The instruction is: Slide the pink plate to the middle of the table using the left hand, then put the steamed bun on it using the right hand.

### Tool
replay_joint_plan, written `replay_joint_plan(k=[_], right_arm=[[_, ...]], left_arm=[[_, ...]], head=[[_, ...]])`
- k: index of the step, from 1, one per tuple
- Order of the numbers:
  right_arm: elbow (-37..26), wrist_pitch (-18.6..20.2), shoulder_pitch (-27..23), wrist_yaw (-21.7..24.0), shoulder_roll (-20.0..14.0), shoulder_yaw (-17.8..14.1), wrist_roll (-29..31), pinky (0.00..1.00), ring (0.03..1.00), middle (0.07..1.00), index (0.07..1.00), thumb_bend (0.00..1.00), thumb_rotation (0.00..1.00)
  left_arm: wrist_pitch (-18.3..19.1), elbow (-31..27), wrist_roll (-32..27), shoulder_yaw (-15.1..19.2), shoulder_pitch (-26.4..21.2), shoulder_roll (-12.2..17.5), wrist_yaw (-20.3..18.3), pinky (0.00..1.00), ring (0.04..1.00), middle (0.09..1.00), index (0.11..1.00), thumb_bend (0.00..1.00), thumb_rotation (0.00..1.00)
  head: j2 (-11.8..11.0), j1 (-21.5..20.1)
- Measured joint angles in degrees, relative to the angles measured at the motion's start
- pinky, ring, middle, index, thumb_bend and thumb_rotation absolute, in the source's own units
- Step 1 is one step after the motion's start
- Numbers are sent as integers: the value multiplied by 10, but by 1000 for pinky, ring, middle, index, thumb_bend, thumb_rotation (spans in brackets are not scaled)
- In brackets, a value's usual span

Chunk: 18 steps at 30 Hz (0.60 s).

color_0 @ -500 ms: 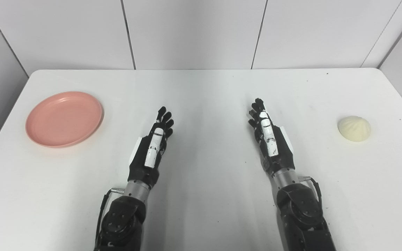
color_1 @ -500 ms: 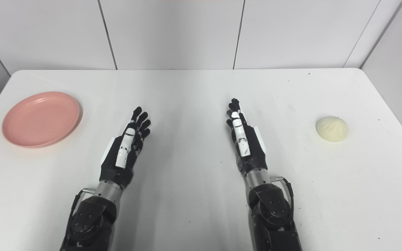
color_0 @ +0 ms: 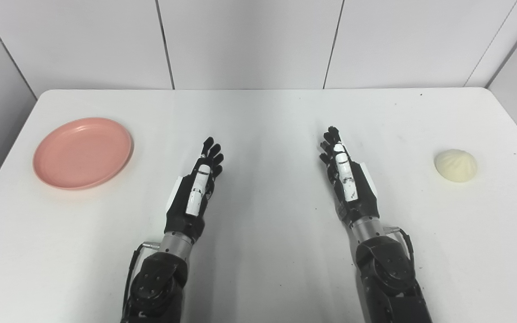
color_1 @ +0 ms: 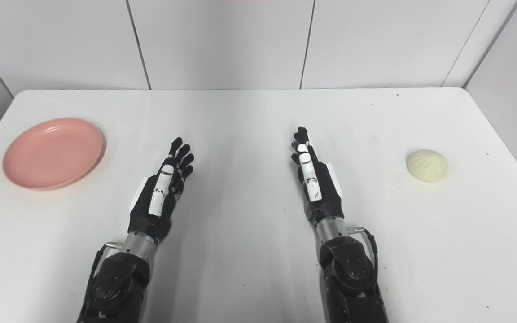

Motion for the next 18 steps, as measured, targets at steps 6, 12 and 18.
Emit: replay_joint_plan(k=[6, 12, 18], right_arm=[[0, 2, 0, 2, -1, -1, 5, 1000, 1000, 1000, 1000, 232, 1000], [3, 5, 0, 13, -14, -1, 22, 1000, 1000, 1000, 1000, 202, 1000], [17, 3, -8, 13, -20, -8, 25, 1000, 1000, 1000, 1000, 167, 1000]], left_arm=[[-1, 2, 1, -1, -1, -1, 0, 1000, 989, 1000, 1000, 299, 1000], [-8, 20, 11, -7, -11, -7, 4, 1000, 996, 1000, 1000, 314, 1000], [-15, 38, 24, -11, -23, -11, 12, 1000, 998, 1000, 1000, 314, 1000]], head=[[-7, 37], [-25, 97], [-35, 110]])
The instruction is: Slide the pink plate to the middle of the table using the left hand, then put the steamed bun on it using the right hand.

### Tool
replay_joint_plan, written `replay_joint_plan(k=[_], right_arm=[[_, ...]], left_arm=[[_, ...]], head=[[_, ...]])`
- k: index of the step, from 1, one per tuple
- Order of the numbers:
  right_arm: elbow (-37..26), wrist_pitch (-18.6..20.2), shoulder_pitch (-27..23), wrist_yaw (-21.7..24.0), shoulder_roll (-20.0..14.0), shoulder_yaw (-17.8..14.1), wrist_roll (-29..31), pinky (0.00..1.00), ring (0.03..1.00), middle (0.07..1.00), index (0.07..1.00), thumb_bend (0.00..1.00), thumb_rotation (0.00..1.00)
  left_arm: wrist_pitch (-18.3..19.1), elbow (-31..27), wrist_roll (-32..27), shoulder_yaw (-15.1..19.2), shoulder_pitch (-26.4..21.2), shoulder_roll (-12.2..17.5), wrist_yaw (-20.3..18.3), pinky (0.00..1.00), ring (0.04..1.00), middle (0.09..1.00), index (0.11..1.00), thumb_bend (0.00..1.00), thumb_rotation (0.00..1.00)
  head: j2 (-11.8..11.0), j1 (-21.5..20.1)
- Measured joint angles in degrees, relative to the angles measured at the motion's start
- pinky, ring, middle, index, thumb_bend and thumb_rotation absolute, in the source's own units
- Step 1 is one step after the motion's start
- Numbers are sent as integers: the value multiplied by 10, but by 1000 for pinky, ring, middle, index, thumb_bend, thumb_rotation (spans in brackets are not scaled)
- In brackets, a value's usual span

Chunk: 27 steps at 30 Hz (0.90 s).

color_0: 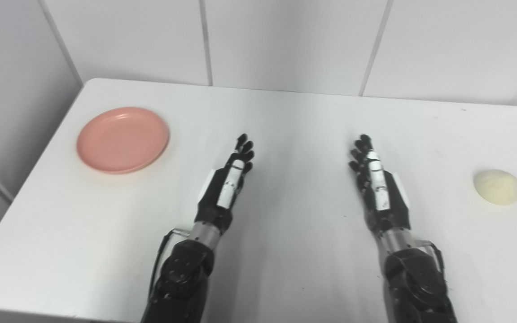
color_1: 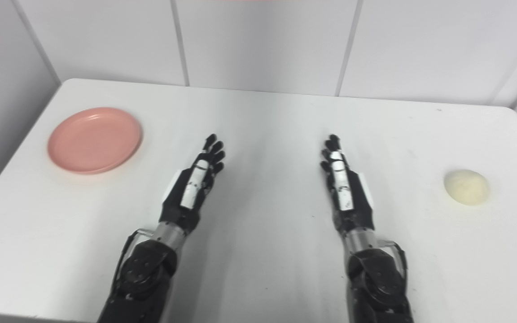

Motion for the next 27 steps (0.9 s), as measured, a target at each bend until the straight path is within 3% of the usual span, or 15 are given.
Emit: replay_joint_plan(k=[18, 27], right_arm=[[-3, 0, 1, 3, -5, 1, 12, 1000, 1000, 1000, 1000, 165, 1000], [-12, 3, 4, 3, -5, 4, 15, 1000, 1000, 1000, 1000, 169, 1000]], left_arm=[[-9, 5, 2, 2, -4, -6, 8, 996, 998, 1000, 1000, 297, 1000], [1, -27, 2, 1, 6, -7, 12, 1000, 1000, 1000, 1000, 339, 1000]], head=[[-4, 5], [-1, 8]])
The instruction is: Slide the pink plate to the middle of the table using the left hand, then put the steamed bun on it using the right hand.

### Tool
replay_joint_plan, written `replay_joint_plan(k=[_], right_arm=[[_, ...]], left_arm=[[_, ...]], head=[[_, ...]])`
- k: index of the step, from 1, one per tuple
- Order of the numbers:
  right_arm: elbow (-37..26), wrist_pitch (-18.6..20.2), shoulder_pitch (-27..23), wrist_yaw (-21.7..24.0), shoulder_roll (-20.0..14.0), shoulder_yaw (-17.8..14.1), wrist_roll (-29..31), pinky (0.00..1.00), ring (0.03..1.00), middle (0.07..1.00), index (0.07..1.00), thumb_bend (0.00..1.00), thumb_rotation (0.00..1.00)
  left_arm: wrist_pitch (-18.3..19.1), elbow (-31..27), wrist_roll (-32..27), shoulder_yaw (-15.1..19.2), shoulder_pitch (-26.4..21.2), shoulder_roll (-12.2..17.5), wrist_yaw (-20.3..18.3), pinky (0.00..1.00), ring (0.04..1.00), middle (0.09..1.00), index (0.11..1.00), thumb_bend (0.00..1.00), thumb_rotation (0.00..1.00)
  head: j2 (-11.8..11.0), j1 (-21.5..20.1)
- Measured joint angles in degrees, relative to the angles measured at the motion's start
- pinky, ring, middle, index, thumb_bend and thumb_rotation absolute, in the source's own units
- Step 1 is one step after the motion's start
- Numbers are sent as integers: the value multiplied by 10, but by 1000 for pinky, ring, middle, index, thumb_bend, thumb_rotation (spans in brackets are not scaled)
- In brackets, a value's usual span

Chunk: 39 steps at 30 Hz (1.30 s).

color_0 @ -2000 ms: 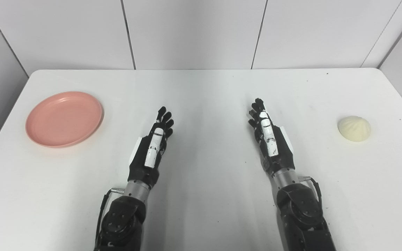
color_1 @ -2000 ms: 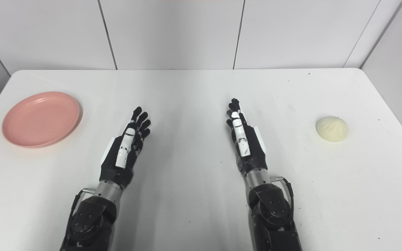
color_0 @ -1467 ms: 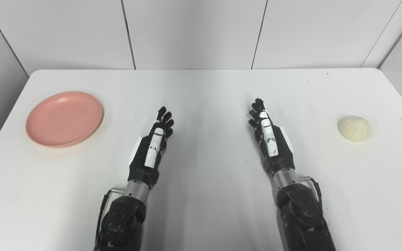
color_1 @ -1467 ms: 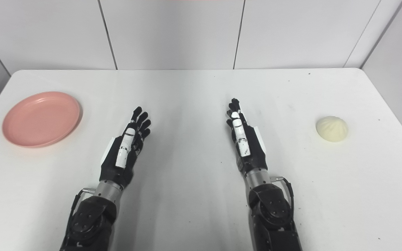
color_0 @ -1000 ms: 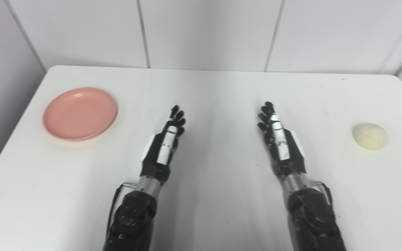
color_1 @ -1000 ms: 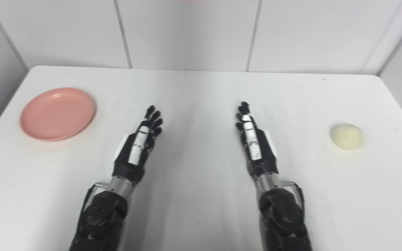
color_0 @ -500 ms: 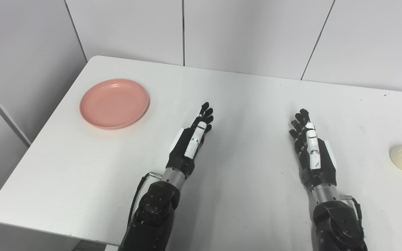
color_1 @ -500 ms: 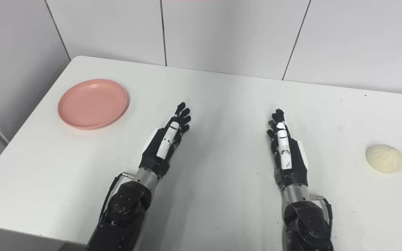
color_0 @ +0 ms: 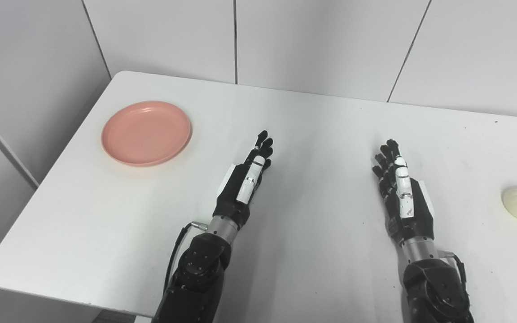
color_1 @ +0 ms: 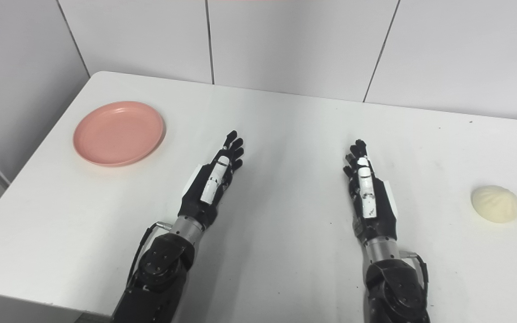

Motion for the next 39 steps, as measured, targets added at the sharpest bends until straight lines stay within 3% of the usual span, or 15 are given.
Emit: replay_joint_plan(k=[7, 15, 19, 28, 39], right_arm=[[1, 0, -1, -2, 0, -3, 0, 1000, 1000, 1000, 1000, 166, 1000], [-1, 0, 0, -2, -1, -3, 0, 1000, 1000, 1000, 1000, 185, 1000], [-2, 0, 0, -2, -2, -3, 0, 1000, 1000, 1000, 1000, 177, 1000], [-6, 13, 2, -1, -6, -5, 7, 1000, 1000, 1000, 1000, 159, 1000], [-11, 19, 6, 1, -11, -4, 8, 1000, 1000, 1000, 1000, 155, 1000]], left_arm=[[25, -37, 12, 0, 12, -3, 11, 995, 995, 990, 1000, 376, 1000], [29, -94, 16, 13, -17, -6, 28, 1000, 985, 986, 1000, 472, 1000], [30, -119, 10, 34, -42, -6, 38, 998, 987, 985, 1000, 513, 1000], [34, -171, -16, 92, -57, 4, 60, 1000, 970, 979, 990, 451, 1000], [36, -194, -42, 154, -111, 43, 85, 990, 983, 988, 1000, 432, 1000]], head=[[2, 5], [2, 22], [2, 30], [0, 43], [-1, 52]])
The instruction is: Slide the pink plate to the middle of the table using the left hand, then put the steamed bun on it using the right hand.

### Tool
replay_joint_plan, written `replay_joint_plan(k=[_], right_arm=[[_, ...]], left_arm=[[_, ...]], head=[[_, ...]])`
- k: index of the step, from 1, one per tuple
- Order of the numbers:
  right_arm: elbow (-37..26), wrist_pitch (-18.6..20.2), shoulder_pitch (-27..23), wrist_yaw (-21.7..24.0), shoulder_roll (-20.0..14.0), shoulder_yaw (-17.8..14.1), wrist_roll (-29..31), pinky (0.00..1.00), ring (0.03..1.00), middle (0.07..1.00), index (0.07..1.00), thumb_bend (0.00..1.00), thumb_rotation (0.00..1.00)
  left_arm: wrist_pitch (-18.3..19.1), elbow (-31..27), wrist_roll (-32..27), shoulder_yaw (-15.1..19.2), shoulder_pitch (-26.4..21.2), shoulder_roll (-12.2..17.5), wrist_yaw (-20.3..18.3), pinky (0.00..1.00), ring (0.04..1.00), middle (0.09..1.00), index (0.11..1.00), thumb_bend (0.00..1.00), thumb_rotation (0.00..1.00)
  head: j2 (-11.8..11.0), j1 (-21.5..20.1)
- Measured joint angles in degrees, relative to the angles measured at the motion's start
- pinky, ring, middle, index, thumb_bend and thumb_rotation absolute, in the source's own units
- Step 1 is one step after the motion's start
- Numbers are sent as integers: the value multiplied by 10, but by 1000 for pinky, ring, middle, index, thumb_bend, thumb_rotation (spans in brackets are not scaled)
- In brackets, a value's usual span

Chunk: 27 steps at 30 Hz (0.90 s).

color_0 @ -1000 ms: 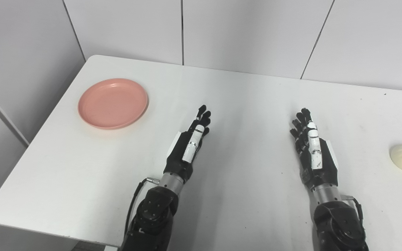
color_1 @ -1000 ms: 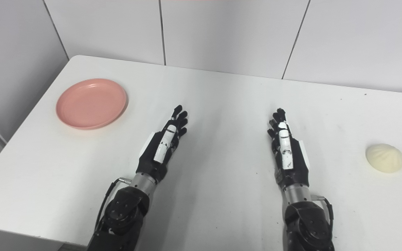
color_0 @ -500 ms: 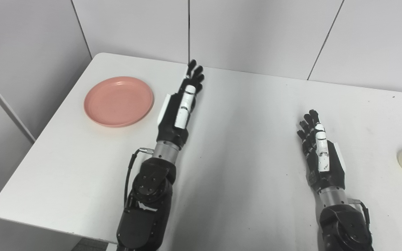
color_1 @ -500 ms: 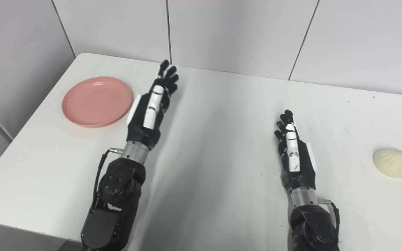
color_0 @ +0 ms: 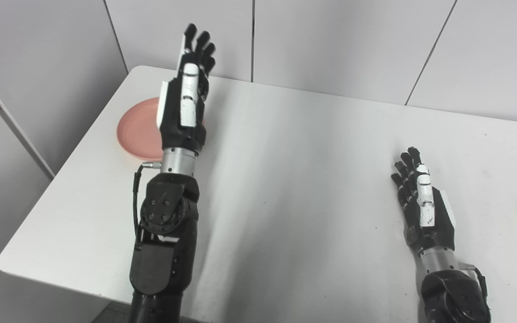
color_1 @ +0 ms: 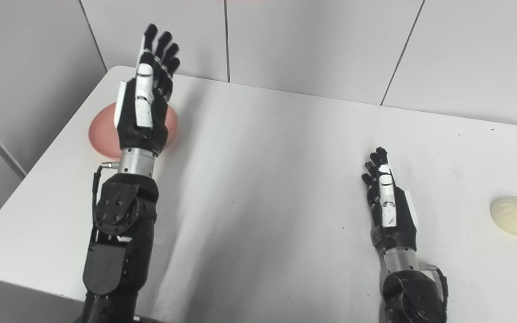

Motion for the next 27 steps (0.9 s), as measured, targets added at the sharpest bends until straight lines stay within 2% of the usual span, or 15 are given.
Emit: replay_joint_plan(k=[4, 8, 12, 21, 27], right_arm=[[0, 0, 0, 1, -1, 0, 5, 1000, 1000, 1000, 1000, 171, 1000], [-1, 1, 1, 5, -4, 0, 10, 1000, 1000, 1000, 1000, 144, 1000], [-7, 2, 3, 6, -5, -1, 10, 1000, 1000, 1000, 1000, 146, 1000], [-7, 2, 3, 6, -6, 0, 10, 1000, 1000, 1000, 1000, 145, 1000], [-5, 2, 3, 9, -6, -1, 13, 1000, 1000, 1000, 1000, 139, 1000]], left_arm=[[0, 4, -13, 34, -15, 25, 12, 999, 992, 997, 1000, 440, 1000], [0, 18, -33, 64, -24, 47, 24, 1000, 998, 1000, 1000, 428, 1000], [1, 21, -47, 86, -26, 58, 36, 1000, 990, 991, 1000, 419, 1000], [8, 44, -62, 126, -42, 99, 48, 1000, 999, 1000, 1000, 426, 1000], [8, 74, -96, 145, -41, 123, 48, 1000, 1000, 995, 1000, 424, 1000]], head=[[-1, 6], [-1, 13], [-1, 13], [-2, 17], [-1, 17]])
